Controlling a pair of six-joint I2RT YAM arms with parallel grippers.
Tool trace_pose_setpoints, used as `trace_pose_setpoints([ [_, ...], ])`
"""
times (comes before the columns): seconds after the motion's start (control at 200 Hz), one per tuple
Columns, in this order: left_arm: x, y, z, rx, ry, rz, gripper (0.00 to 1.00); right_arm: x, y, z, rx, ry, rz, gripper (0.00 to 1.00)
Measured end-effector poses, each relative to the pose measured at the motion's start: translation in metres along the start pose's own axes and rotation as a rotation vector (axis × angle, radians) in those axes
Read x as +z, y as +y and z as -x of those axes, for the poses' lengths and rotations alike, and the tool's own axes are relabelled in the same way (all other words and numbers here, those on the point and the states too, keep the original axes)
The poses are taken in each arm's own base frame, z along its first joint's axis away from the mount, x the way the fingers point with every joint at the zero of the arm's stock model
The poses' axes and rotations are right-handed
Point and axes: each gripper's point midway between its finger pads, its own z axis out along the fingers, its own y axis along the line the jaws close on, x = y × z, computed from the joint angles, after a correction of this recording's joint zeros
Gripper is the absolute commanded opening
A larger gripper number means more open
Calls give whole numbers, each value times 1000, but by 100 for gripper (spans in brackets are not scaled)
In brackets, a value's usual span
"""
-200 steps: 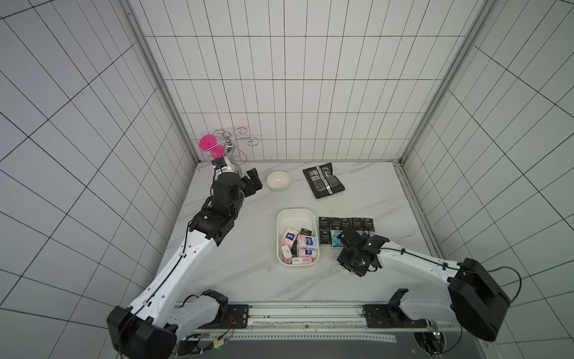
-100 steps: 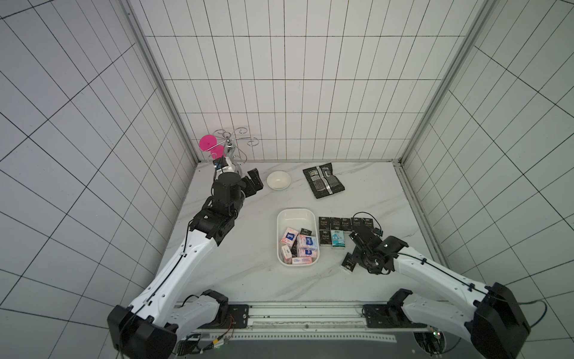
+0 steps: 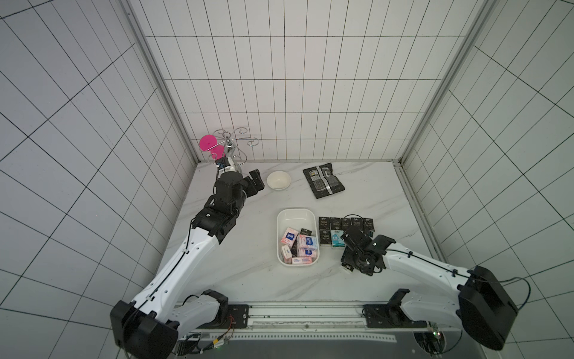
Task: Take the pocket tissues out of the storage box
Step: Move the pocket tissues to the center of the board.
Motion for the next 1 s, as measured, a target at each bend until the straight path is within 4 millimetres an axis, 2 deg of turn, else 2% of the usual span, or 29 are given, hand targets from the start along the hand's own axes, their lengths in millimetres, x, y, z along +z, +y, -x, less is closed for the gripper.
trace_pose_setpoints([
  [0.355,2,0,-1,1,4,2,99,0,15,2,1,-4,32,73],
  [0.49,2,0,-1,1,3,2,99,9,16,-2,2,19,13,68],
  [0.67,2,0,-1,0,1,1,99,8,17,-1,8,13,20,57],
  [1.0,2,-1,0,-1,-1,-1,98,4,19,2,-24,-1,35,58],
])
